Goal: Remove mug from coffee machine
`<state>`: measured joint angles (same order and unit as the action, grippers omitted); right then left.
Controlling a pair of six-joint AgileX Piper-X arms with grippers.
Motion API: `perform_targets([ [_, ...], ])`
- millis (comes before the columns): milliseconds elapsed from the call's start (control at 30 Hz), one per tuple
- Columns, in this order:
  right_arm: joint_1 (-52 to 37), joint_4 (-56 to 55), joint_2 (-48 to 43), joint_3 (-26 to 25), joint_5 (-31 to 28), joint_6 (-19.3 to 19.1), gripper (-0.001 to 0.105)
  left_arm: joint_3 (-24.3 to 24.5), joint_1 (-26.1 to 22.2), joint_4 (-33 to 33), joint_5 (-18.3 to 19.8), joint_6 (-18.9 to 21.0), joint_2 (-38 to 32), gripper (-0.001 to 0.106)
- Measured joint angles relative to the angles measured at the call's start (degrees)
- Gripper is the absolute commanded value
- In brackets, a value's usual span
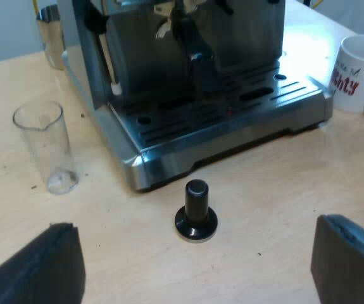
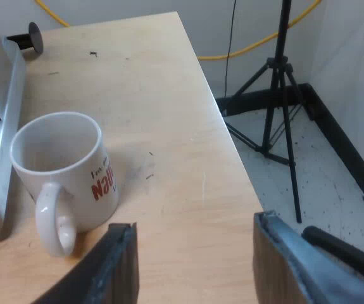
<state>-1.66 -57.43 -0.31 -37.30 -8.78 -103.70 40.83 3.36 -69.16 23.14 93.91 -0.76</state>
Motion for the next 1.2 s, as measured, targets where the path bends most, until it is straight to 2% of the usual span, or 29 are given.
perform_targets([
  [333, 0.0, -0.7, 0.0, 1.0, 0.0, 0.5, 0.044, -5.7, 0.0, 4.2, -0.9, 0.0, 0.0, 0.087],
  [367, 0.0, -0.7, 0.0, 2.1, 0.0, 0.5, 0.044, -6.2, 0.0, 5.4, -0.9, 0.0, 0.0, 0.087],
  [400, 0.0, -0.6, 0.0, 3.4, 0.0, 0.5, 0.044, -10.1, 0.0, 9.5, -0.9, 0.0, 0.0, 0.087],
  [567, 0.0, -0.7, 0.0, 6.7, 0.0, 0.5, 0.044, -12.1, 0.0, 11.6, -1.0, 0.0, 0.0, 0.087],
  [700, 0.0, -0.6, 0.0, 8.4, 0.0, 0.5, 0.044, -12.6, 0.0, 11.9, -1.0, 0.0, 0.0, 0.087],
  [1200, 0.0, -0.2, 0.0, 8.4, 0.0, 1.0, 0.044, -12.6, 0.0, 12.3, -1.0, 0.0, 0.0, 0.087],
])
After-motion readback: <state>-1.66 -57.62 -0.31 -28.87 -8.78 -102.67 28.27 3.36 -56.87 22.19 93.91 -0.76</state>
